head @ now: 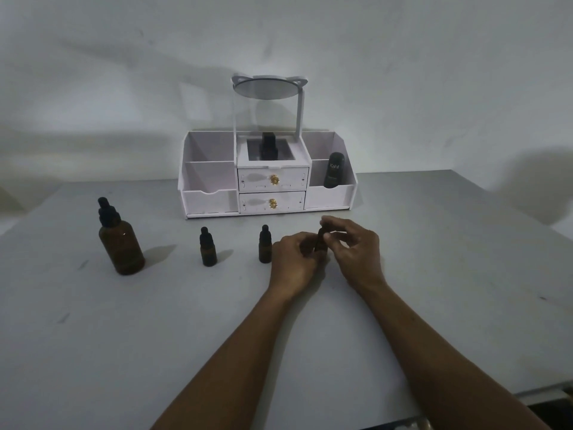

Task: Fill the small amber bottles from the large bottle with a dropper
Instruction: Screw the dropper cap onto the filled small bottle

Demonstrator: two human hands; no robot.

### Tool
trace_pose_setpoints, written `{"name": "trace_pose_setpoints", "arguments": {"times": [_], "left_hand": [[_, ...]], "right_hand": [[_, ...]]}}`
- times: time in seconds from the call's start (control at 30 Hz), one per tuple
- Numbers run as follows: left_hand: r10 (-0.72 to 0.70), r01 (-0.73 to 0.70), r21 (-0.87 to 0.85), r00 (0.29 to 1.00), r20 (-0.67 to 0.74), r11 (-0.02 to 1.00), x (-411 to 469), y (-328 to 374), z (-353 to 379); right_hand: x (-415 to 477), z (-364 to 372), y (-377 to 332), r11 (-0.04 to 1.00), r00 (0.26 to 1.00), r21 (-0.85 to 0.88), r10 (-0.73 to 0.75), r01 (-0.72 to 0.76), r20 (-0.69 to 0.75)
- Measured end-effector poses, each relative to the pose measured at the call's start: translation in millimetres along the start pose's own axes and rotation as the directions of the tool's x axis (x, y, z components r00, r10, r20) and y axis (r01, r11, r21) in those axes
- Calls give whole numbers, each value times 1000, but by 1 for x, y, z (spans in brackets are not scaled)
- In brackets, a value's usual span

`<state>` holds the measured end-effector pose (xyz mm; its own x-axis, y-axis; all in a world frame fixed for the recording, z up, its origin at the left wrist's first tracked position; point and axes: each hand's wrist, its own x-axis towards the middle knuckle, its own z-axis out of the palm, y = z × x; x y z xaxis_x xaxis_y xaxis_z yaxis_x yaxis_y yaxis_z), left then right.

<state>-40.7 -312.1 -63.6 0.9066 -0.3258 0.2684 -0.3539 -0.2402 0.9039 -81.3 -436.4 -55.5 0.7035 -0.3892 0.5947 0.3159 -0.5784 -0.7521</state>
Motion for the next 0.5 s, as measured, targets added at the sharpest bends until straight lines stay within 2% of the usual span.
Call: {"name": "trace_pose_setpoints", "arguments": {"times": [0.17,0.33,0.5], "left_hand": [[39,-39,-10,999,-1,999,1,0,-3],[27,-27,-20,1000,-2,999,-1,2,-3],[16,-16,-24,1000,-16,1000,-2,4,-2]], "right_hand": [[0,1,1,1000,999,17,11,-10,-32],[0,0,0,1000,1000,3,7,-7,-7],[0,1,-1,999,999,32,9,-7,-45]]}}
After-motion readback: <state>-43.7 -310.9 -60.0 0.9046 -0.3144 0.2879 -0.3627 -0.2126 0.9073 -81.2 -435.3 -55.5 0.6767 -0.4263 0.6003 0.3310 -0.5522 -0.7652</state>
